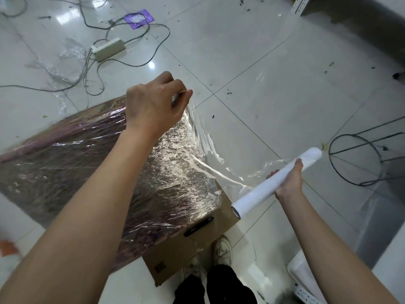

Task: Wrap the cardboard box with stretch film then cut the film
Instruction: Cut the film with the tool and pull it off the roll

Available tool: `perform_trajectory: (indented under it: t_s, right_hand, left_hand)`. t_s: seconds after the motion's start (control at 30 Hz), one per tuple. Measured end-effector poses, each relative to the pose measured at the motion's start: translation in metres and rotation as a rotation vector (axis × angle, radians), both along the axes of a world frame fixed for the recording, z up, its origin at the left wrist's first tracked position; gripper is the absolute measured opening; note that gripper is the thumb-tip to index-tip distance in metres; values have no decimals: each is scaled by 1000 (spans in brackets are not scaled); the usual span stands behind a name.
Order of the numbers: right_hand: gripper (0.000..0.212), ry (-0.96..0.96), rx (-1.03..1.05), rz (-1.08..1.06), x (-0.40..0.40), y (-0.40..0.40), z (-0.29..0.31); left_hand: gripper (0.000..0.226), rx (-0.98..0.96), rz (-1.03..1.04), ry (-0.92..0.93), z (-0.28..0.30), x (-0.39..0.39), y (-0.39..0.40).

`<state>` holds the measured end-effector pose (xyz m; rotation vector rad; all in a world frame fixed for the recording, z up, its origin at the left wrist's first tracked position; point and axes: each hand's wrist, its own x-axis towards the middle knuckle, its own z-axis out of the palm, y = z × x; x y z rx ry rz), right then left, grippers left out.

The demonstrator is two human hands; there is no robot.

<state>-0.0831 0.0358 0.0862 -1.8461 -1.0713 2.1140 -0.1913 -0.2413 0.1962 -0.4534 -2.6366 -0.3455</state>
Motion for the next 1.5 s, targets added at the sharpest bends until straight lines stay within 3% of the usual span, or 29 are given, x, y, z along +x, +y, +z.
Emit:
perform_trajectory:
  t_s: [0.17, 0.23, 0.3, 0.4, 0.47, 0.7, 0.87, 1.33, 1.5]
  right_hand:
    - [15, 201, -189, 245, 0, 4, -5]
    - [8, 251, -219, 293, 4, 5, -7]
    - [13, 267, -217, 243, 9, 2, -13]
    - [51, 215, -195, 263, 15, -10, -25]
    - [59, 126, -160, 318, 14, -17, -29]
    - [33, 131, -181, 413, 11, -25, -27]
    - [45, 261, -255, 275, 6, -28, -29]
    - [44, -28, -128, 249, -11, -35, -23]
    - [45, -46, -136, 94, -5, -25, -27]
  left_hand:
    - [36, 2, 32, -17, 3, -4, -7]
    - [36, 14, 31, -25, 3, -5, -6]
    - [36, 13, 27, -29, 3, -5, -4]
    - [36, 9, 28, -30, 2, -5, -4]
    - [36, 9, 34, -28, 3, -5, -5]
    - [34, 9, 32, -36, 4, -7, -4]
    - [34, 13, 28, -32, 4, -8, -5]
    - [37, 20, 15, -14, 2, -12, -9]
    - [38, 11, 20, -14, 1, -9, -4]
